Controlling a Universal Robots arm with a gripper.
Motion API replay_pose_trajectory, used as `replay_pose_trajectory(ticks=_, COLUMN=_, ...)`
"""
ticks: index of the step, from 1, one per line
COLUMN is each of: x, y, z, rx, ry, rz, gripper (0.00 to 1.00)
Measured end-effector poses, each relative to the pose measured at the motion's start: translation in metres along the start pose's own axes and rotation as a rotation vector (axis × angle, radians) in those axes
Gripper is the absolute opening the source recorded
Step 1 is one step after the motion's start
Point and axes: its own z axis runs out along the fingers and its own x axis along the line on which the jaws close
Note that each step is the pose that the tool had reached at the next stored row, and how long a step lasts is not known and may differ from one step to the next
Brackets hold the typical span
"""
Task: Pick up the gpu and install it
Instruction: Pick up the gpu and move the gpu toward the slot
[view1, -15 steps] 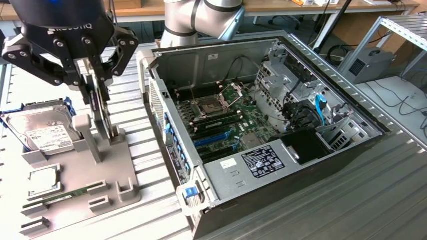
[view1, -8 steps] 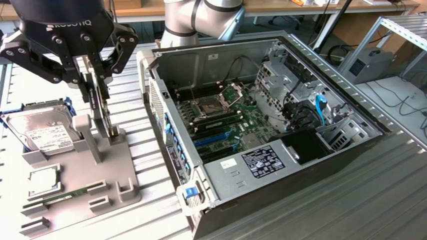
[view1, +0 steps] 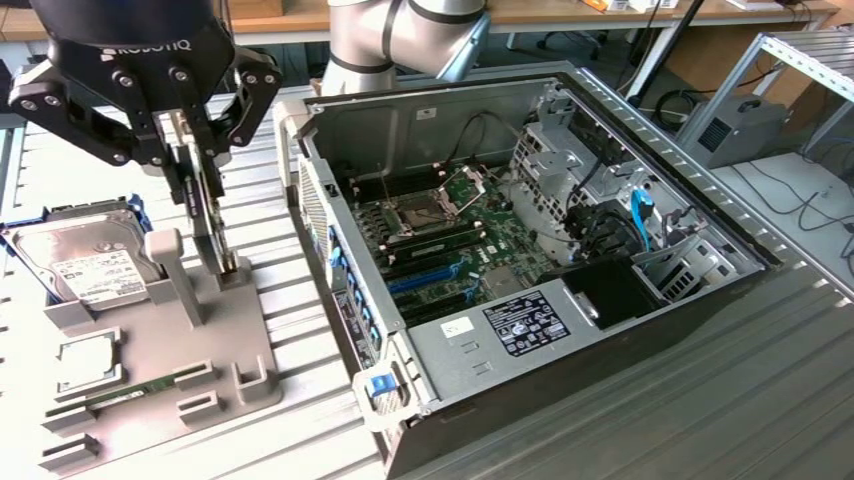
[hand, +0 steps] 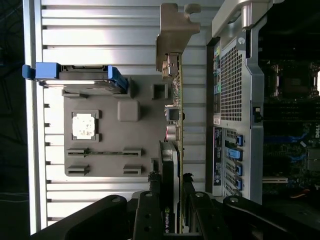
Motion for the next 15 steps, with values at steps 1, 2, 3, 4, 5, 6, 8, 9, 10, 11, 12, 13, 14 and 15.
replay_pose_trajectory(ticks=1, x=-0.002, y=0.0000, z=-0.0001, rx=0.0000, ry=0.0001, rz=0.000, gripper=0.27)
replay_pose_trajectory(ticks=2, x=-0.003, y=0.0001, z=-0.0002, rx=0.0000, ry=-0.0001, rz=0.000, gripper=0.27)
replay_pose_trajectory(ticks=3, x=-0.005, y=0.0001, z=-0.0004, rx=0.0000, ry=-0.0001, rz=0.000, gripper=0.27)
replay_pose_trajectory(ticks=4, x=-0.007, y=0.0002, z=-0.0007, rx=-0.0001, ry=-0.0001, rz=0.000, gripper=0.27)
replay_pose_trajectory(ticks=5, x=-0.009, y=0.0003, z=-0.0010, rx=0.0000, ry=0.0000, rz=0.000, gripper=0.27)
replay_pose_trajectory(ticks=6, x=-0.011, y=0.0004, z=-0.0014, rx=0.0000, ry=-0.0001, rz=0.000, gripper=0.27)
replay_pose_trajectory(ticks=8, x=-0.018, y=0.0007, z=-0.0018, rx=0.0000, ry=0.0000, rz=0.000, gripper=0.27)
replay_pose_trajectory(ticks=9, x=-0.020, y=0.0007, z=-0.0019, rx=0.0000, ry=0.0000, rz=0.000, gripper=0.27)
replay_pose_trajectory(ticks=10, x=-0.022, y=0.0008, z=-0.0020, rx=0.0000, ry=0.0000, rz=0.000, gripper=0.27)
replay_pose_trajectory(ticks=11, x=-0.025, y=0.0009, z=-0.0021, rx=0.0000, ry=0.0000, rz=0.000, gripper=0.27)
replay_pose_trajectory(ticks=12, x=-0.028, y=0.0010, z=-0.0022, rx=0.0000, ry=-0.0001, rz=0.000, gripper=0.27)
replay_pose_trajectory(ticks=13, x=-0.030, y=0.0012, z=-0.0023, rx=0.0000, ry=0.0000, rz=0.000, gripper=0.27)
replay_pose_trajectory(ticks=14, x=-0.032, y=0.0014, z=-0.0023, rx=-0.0001, ry=-0.0001, rz=0.000, gripper=0.27)
replay_pose_trajectory(ticks=15, x=-0.034, y=0.0017, z=-0.0024, rx=0.0000, ry=-0.0001, rz=0.000, gripper=0.27)
